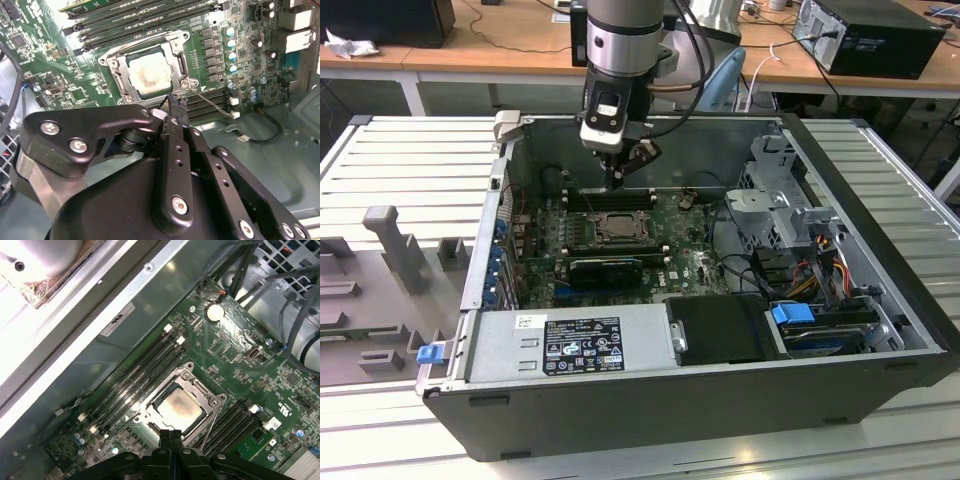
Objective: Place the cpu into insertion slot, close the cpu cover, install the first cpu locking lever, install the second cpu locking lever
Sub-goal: 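Install the first cpu locking lever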
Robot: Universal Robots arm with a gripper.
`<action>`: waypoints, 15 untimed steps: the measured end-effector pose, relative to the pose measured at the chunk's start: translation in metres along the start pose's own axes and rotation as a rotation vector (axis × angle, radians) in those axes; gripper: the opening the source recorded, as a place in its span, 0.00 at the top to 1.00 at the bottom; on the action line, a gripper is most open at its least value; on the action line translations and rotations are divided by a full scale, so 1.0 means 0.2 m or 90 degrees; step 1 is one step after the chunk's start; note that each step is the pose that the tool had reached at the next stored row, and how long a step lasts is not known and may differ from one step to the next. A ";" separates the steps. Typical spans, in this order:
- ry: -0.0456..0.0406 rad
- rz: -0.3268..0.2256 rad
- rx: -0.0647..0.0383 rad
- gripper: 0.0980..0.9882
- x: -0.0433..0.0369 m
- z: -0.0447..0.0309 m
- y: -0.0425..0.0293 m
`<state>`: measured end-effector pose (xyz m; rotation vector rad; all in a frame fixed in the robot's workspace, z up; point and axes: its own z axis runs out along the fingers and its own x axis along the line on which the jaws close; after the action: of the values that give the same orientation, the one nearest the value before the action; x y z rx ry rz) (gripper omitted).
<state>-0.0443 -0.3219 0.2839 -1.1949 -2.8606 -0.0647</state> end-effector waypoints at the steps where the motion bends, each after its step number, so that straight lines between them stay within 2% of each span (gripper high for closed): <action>1: 0.0001 -0.005 0.000 0.99 0.000 0.000 0.000; 15: 0.0017 -0.073 0.004 0.99 0.000 0.000 0.000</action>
<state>-0.0443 -0.3219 0.2839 -1.0272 -2.9226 -0.0608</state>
